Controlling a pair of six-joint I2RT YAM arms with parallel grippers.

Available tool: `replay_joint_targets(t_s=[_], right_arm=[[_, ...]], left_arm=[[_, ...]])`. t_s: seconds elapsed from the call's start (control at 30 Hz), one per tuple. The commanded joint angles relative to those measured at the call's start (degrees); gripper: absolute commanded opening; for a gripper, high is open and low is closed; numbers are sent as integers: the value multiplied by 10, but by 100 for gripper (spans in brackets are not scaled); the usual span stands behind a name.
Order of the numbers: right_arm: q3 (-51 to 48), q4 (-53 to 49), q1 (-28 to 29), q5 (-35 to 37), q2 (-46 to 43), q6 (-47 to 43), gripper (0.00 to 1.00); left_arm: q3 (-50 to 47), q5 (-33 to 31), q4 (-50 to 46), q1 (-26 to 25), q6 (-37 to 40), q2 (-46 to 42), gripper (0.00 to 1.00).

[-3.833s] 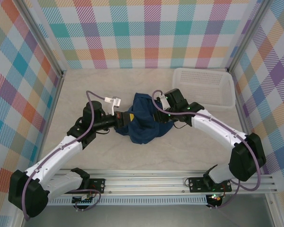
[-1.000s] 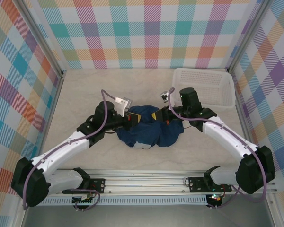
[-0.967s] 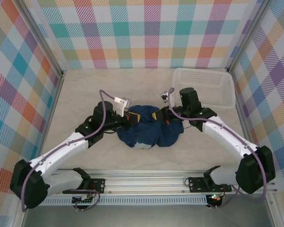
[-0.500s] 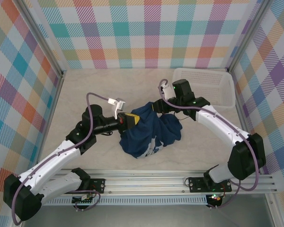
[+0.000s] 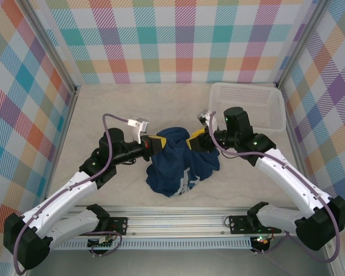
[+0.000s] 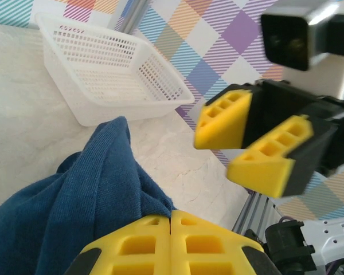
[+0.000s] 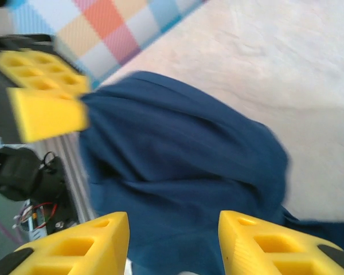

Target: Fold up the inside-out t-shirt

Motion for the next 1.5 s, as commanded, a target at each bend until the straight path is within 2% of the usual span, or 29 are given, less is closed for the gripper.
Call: replay_joint_targets(t_s=[0.0,0.13,0.3,0.47,0.77,0.83,0.97,1.0,1.13,1.2,1.27,1.33,1.47], right_arm=[[-8,57,25,-40,11,-22,43],[13,84,45,-74,58,-19,45],[12,108,54,-82,102,-16,47],[23,137,54,-87,132,6,37],[36,126,54,-75,138,-10,38],[38,129,54,-80,143,-9,31],[46,118,54,-85,147,-12,4],[47,111,54,-82,141,-16,0],[54,62,49,-64,103,-28,0],[56,57,41,-79,79,-13,0],[57,68,32,-112,64,20,0],[60,90,26,-141,59,59,0],[58,148,20,-159,63,153,0]], left_arm=[[22,4,0,4,24,-1,0],[23,3,-5,4,27,-2,0],[25,7,-5,4,28,-2,0],[26,5,-10,4,36,0,0],[23,7,-12,4,38,2,0],[23,6,-12,4,39,2,0],[23,-6,-17,4,41,1,0],[22,-11,-18,4,41,1,0],[30,-70,-43,5,42,1,0],[45,-138,-78,5,44,9,0],[62,-180,-107,5,48,25,0],[77,-189,-120,5,54,39,6],[83,-165,-120,5,57,34,30]])
